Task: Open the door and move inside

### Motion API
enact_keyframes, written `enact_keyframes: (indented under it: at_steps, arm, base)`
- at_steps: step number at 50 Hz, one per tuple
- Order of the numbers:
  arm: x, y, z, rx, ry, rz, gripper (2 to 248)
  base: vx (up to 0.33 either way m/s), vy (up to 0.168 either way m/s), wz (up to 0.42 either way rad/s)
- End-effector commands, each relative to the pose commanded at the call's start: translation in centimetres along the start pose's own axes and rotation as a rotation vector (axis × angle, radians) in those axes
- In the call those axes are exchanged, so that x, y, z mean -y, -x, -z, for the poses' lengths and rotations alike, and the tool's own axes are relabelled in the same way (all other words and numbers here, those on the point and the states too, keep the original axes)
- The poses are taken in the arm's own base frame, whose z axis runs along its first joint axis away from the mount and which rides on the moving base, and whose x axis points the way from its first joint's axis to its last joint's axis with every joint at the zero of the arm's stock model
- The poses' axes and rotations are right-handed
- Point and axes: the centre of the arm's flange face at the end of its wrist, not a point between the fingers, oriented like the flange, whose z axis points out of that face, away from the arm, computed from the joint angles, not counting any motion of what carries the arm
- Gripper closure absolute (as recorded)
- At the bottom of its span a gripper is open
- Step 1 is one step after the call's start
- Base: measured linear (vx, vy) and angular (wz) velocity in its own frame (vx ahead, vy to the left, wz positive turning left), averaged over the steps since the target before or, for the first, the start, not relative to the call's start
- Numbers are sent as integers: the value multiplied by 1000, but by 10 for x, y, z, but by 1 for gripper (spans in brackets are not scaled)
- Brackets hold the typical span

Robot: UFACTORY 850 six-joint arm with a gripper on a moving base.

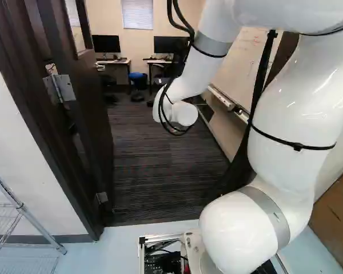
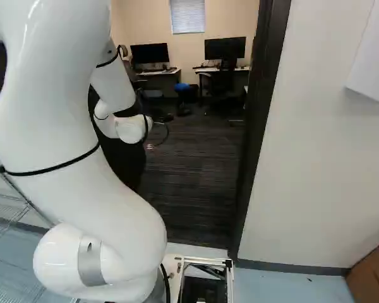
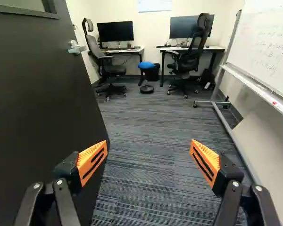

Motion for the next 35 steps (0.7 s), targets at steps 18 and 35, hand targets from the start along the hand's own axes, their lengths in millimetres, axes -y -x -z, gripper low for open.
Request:
enact_keyframes:
  at_steps: [18,35]
  arm:
    - [-29,19,45,18,41,5,3]
    - [-51,42,90,38,80,8,3]
  base:
    - [0,0,0]
    - [0,0,0]
